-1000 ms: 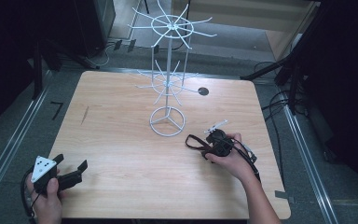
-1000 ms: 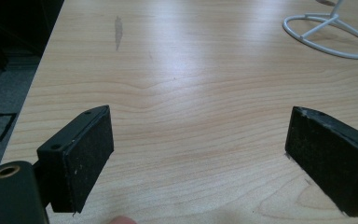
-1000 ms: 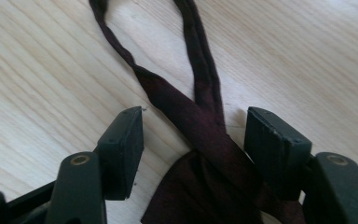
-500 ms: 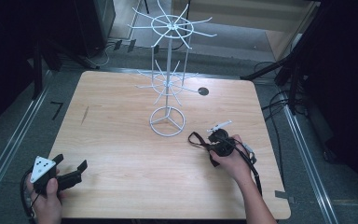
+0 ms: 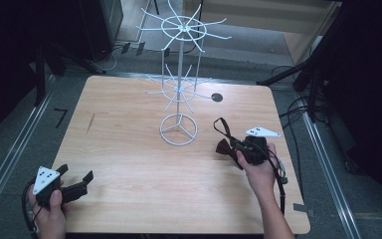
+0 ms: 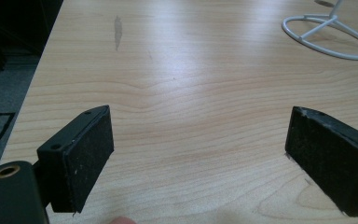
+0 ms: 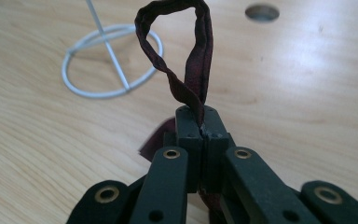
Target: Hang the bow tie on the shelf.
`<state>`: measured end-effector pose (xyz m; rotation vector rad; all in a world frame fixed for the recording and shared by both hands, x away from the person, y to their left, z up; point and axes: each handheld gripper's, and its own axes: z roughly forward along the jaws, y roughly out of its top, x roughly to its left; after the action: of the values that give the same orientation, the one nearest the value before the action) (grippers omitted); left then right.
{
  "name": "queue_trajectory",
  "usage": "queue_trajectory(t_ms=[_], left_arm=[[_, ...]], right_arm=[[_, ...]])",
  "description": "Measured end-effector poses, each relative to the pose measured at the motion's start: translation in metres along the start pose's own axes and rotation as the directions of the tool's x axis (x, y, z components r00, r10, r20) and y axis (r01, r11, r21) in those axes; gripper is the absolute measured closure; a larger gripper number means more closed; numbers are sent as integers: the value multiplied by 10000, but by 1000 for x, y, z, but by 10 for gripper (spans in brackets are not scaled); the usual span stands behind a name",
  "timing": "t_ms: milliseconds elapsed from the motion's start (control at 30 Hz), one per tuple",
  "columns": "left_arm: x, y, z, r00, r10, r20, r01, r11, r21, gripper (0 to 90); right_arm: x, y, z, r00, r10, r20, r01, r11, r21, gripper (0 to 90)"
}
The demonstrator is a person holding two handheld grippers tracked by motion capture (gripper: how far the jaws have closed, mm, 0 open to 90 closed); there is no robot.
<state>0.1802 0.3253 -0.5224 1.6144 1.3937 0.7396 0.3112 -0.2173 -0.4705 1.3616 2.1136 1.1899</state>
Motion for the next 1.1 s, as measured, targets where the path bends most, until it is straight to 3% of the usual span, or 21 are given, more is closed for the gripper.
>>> queue_trajectory(t_ms=[167,433,800,1100], left_arm=[[0,0,0,10000,-7,-15,7,10000,-9,83],[0,0,0,10000,-15,-4,15,10000,-12,83],[0,0,0,10000,-9,12,9,10000,9,83],[1,0,0,10000,-38,48,38,10000,21,82]], right_arm=[[6,6,-9,9999,-133,-49,129,9976,-682,900],[20,19,-21,9991,-370,-197,332,9851,-1689,900],[31,39,-31,9982,-527,-273,448,9703,-2379,900],[35,56,-38,9988,-381,-319,269,9545,-2970,900]])
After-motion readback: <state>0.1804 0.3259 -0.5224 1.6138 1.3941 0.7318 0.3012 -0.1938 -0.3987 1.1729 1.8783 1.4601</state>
